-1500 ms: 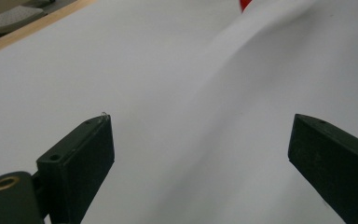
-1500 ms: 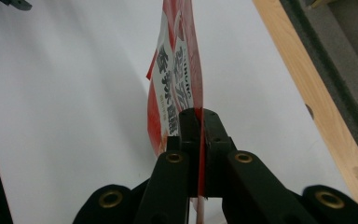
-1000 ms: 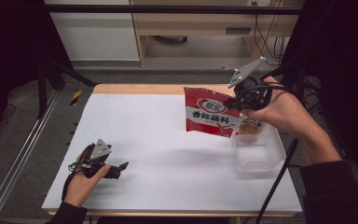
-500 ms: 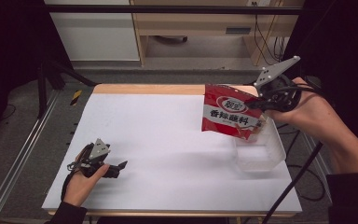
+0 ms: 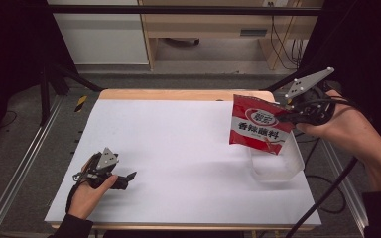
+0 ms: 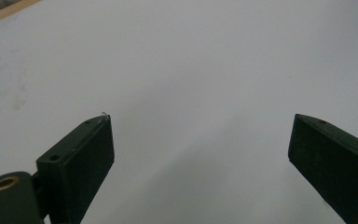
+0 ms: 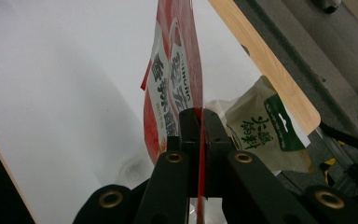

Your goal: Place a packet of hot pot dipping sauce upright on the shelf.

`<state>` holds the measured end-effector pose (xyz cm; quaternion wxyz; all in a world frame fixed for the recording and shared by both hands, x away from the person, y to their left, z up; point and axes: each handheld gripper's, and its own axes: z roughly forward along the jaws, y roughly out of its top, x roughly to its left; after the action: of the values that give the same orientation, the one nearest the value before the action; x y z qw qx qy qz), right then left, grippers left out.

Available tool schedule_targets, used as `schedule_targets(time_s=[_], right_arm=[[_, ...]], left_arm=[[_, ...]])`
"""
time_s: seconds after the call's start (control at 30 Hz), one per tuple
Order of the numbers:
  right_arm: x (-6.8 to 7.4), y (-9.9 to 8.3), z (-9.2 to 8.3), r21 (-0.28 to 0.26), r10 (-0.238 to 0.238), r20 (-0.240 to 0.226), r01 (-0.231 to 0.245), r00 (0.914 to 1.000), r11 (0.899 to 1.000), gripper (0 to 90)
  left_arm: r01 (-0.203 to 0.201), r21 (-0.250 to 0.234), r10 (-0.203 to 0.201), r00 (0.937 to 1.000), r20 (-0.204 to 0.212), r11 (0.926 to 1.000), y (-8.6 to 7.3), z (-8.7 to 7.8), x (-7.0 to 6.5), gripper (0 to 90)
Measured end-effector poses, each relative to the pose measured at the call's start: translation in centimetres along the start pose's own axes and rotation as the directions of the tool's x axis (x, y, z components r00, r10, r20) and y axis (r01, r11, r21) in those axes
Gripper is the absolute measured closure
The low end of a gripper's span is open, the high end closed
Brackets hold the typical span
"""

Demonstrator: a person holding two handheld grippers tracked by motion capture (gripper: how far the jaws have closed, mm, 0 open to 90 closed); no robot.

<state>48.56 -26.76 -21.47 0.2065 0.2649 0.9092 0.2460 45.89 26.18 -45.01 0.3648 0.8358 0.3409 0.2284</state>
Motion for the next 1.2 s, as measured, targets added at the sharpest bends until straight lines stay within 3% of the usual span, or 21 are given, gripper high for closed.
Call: schedule_targets(time_s=[0.73,1.2], right_arm=[[-1.5,-4.7,-1.6,0.044,0.075,0.032,-0.077,0.9966,0.996,90.0],[-2.3,-6.4,0.5,0.059,0.115,0.020,-0.116,0.9931,0.991,90.0]], left_arm=[[-0.002,0.002,0.002,1.0000,0.006,1.0000,0.0,0.0,0.0,6.6],[-0.007,0.004,0.007,0.9999,0.011,1.0000,0.0,0.1,-0.1,6.6]])
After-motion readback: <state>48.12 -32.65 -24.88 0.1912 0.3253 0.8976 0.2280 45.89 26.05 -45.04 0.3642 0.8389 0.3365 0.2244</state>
